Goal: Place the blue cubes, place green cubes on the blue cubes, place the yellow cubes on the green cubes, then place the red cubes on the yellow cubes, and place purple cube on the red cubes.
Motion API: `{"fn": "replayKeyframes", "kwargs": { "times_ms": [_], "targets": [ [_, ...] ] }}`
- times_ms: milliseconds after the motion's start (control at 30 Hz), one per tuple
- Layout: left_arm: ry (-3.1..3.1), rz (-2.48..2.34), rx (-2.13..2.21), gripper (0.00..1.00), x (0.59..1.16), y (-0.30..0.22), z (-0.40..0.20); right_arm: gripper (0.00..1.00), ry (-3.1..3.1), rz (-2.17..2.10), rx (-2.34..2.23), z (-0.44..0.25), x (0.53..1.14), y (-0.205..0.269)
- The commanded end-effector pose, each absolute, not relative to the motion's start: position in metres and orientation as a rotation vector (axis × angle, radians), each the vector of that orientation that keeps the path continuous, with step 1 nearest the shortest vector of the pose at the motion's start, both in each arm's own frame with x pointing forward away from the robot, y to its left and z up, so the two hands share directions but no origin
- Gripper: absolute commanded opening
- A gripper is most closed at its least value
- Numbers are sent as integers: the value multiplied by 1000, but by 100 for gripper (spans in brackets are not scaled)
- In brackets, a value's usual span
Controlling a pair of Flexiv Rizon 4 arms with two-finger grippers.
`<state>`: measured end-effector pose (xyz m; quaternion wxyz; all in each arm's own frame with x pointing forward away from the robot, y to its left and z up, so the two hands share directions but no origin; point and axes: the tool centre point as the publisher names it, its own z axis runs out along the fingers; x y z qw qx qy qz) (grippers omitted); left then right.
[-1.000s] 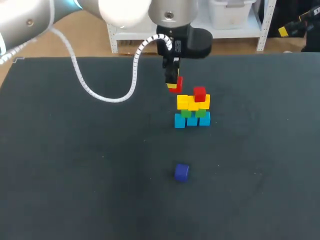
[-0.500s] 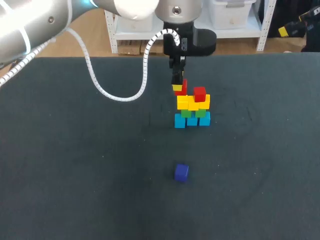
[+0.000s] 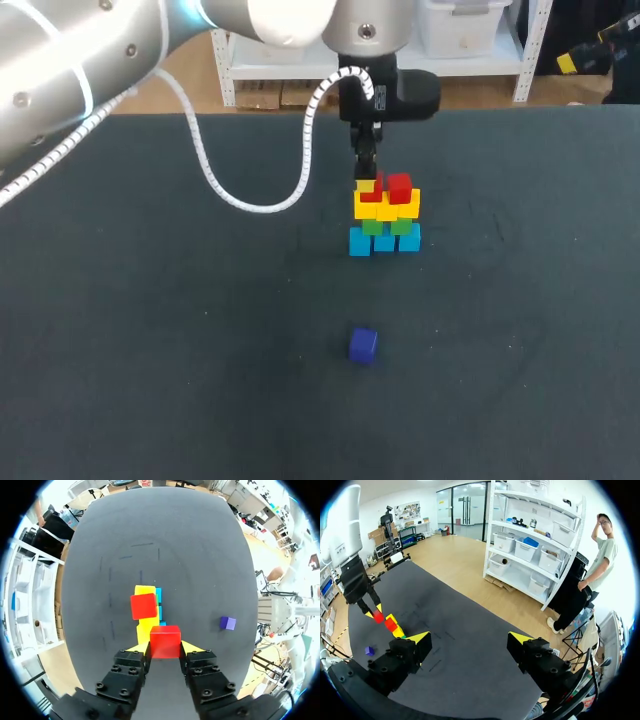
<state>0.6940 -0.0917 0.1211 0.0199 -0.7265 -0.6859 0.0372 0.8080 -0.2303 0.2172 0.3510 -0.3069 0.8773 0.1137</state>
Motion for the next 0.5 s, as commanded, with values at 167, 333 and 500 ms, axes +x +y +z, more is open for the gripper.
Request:
{"fn": "replayKeyframes", "kwargs": {
  "times_ms": [167,333,500],
  "targets": [
    [-2092,140,-2241,0,697,-104,116,100,2270,296,-795,217,808,-231],
    [-2078,148,-2237,0,696,-106,111,100,2270,296,-795,217,808,-231],
    [-2068,143,-2228,0,696,-106,107,100,2270,296,-795,217,808,-231]
  ]
}}
